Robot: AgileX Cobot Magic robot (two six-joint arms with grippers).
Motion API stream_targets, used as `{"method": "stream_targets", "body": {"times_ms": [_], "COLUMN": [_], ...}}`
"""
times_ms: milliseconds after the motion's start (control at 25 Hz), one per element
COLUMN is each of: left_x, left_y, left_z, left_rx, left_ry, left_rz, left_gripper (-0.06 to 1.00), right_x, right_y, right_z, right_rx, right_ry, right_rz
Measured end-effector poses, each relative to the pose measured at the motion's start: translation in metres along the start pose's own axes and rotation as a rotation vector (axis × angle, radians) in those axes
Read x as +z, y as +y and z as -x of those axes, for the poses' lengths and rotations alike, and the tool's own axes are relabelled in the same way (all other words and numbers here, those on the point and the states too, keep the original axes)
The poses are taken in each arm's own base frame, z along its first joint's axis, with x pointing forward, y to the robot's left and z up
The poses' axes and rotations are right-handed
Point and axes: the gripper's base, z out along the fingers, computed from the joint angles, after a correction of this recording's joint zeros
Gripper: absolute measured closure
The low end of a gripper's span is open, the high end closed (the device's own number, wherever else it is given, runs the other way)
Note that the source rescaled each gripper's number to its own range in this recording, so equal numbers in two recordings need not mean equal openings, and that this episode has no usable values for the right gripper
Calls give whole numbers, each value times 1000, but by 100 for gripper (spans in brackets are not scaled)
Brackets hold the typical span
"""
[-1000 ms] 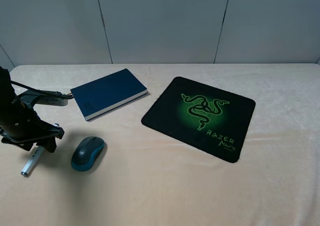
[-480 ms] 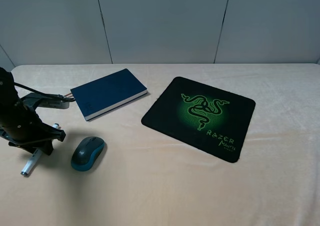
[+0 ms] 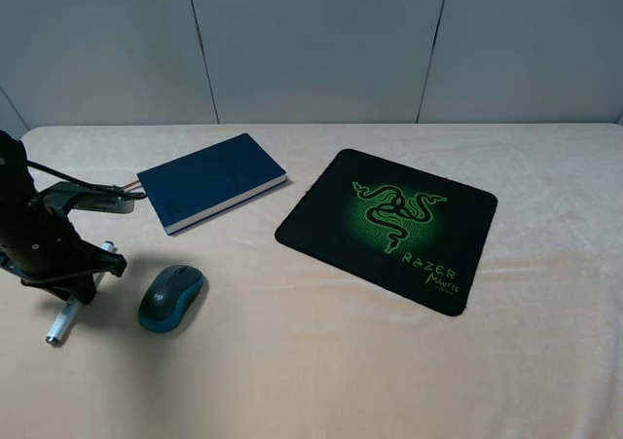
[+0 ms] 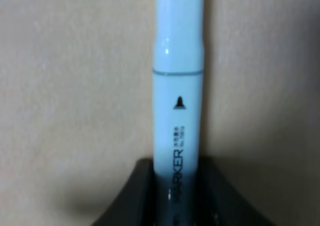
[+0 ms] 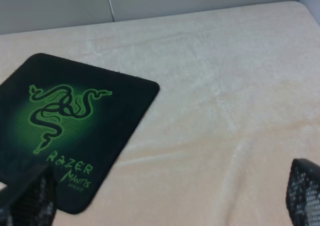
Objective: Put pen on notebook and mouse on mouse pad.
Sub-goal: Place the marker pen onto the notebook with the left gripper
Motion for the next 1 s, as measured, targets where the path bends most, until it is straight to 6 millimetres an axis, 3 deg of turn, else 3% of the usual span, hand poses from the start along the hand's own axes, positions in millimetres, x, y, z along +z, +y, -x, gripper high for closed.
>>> {"method": "stream_targets", "body": {"times_ms": [480,840,1000], "left_x": [-64,-123,-130], "left_y": [4,8,6], "left_z": [-12,24,46], "left_rx": [-15,82,120], "left_ry": [-55,-118,-84], "left_rz": [17,23,12], "left_gripper": [94,94,94], "right_x": [0,0,0], "right_y": [0,0,0], "right_z": [0,0,0], "right_rx": [0,0,0], "right_ry": [0,0,0], "right_rz": [0,0,0]}}
